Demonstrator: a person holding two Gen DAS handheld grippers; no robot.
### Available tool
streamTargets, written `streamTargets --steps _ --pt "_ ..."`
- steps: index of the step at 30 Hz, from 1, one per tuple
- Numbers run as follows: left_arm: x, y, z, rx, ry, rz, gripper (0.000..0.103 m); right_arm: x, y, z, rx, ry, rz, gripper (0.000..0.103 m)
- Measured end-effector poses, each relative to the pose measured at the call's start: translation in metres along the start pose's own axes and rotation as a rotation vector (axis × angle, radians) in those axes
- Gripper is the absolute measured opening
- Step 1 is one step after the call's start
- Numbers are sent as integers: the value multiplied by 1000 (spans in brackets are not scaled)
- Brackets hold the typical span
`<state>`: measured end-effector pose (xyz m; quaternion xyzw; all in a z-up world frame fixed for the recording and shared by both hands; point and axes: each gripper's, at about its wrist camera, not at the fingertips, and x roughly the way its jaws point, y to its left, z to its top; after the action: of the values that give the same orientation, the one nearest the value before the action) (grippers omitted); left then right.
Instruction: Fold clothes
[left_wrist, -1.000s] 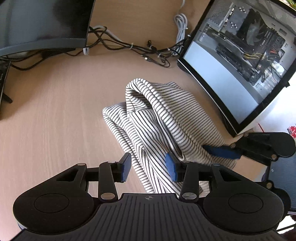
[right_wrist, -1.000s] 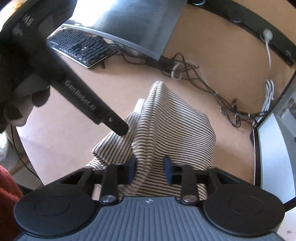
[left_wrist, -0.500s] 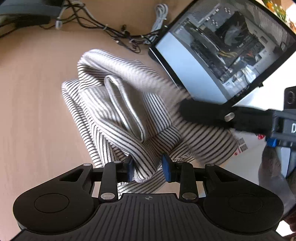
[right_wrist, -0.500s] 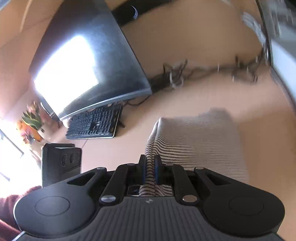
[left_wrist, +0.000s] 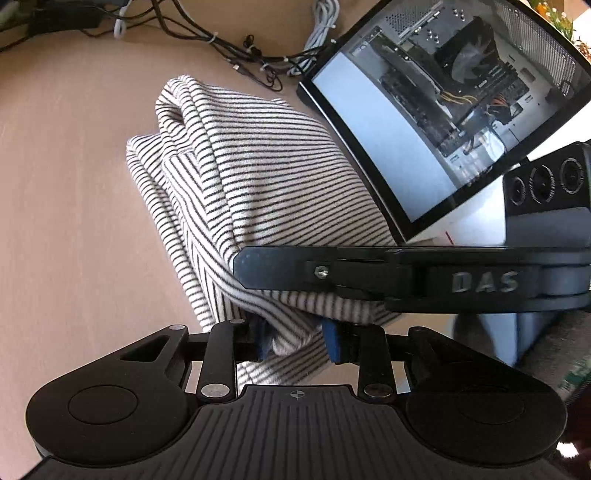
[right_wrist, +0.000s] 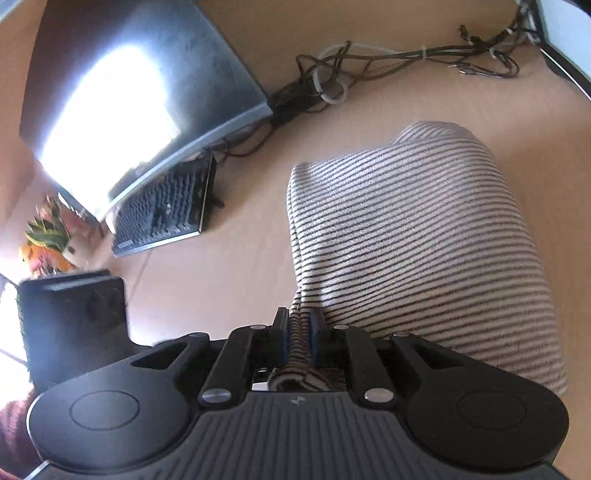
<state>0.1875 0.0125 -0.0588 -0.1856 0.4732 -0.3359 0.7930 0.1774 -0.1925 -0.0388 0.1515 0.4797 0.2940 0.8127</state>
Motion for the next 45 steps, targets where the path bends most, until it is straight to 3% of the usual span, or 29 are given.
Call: streamTargets --steps 2,3,4,5,11,15,19,22,24,26,28,32,35,37,39,45 --pt "-14 7 -2 -4 9 -8 34 1 8 -3 -59 4 -29 10" --pt "-22 13 -3 -11 11 -4 41 3 13 -4 -94 5 -43 10" --pt "-30 18 -4 -17 13 0 58 6 17 -5 -129 6 -57 10" --pt "-38 23 -5 -23 16 4 67 7 21 -7 -162 5 -71 10" --pt "-79 68 13 -228 -109 29 66 11 39 -20 -324 -16 -136 10" --pt "-57 52 42 -154 -124 62 66 12 44 -24 -365 -23 -157 11" --pt "-13 35 57 -63 -48 106 59 13 54 -28 -431 -24 -189 13" --pt "5 33 58 -34 -16 146 64 10 61 -30 -467 -19 -191 25" --pt "7 31 59 -29 -14 148 65 4 67 -32 -498 -16 -169 47" --pt "7 30 59 -11 -14 158 68 -7 71 -34 -520 1 -119 51" --pt "7 30 59 -1 -14 165 69 -21 72 -35 -530 8 -78 51" --pt "7 30 58 -5 -17 166 70 -45 65 -34 -529 -26 -88 37" --pt "10 31 59 -20 -18 167 74 -41 52 -28 -478 -11 -85 37" --pt "11 31 58 -20 -18 174 74 -18 40 -28 -428 41 -77 37" --pt "9 33 58 -30 -23 179 74 -1 35 -33 -416 32 -91 37" --pt "9 32 58 -40 -30 174 74 -25 39 -19 -438 27 -81 38"
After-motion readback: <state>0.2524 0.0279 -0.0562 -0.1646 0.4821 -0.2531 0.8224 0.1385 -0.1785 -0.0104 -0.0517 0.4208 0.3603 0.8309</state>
